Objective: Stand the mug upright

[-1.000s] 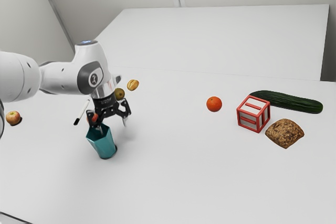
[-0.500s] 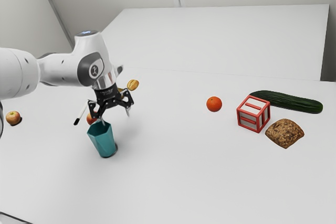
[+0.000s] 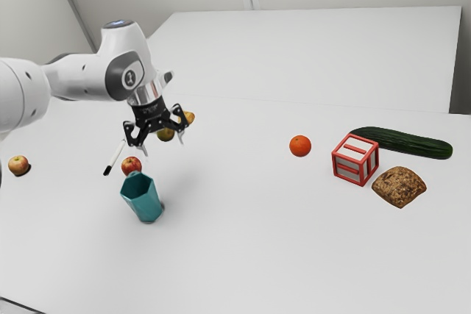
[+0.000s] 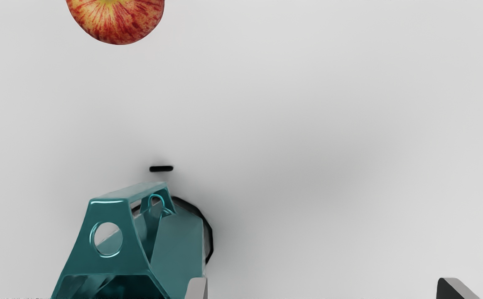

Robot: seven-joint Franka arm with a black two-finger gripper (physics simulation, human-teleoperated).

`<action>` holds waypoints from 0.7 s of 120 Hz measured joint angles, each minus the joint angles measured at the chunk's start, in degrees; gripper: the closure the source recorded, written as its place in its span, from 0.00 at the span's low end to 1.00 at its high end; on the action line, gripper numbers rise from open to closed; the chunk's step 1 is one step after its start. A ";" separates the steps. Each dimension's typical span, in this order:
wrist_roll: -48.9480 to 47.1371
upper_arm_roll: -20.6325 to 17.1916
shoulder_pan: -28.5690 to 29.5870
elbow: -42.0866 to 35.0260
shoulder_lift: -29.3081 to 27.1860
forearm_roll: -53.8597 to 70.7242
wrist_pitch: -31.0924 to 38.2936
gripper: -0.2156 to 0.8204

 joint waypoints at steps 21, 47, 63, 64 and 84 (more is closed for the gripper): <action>4.26 -0.03 -0.15 3.66 -1.48 2.03 -4.06 0.21; 13.53 -0.18 -0.14 7.74 -4.71 5.60 -7.95 0.21; 19.10 -0.18 0.01 11.41 -5.58 6.83 -10.56 0.21; 19.44 -0.18 0.03 11.59 -5.59 6.88 -10.69 0.21; 25.32 -0.21 0.31 13.36 -6.42 7.44 -12.89 0.21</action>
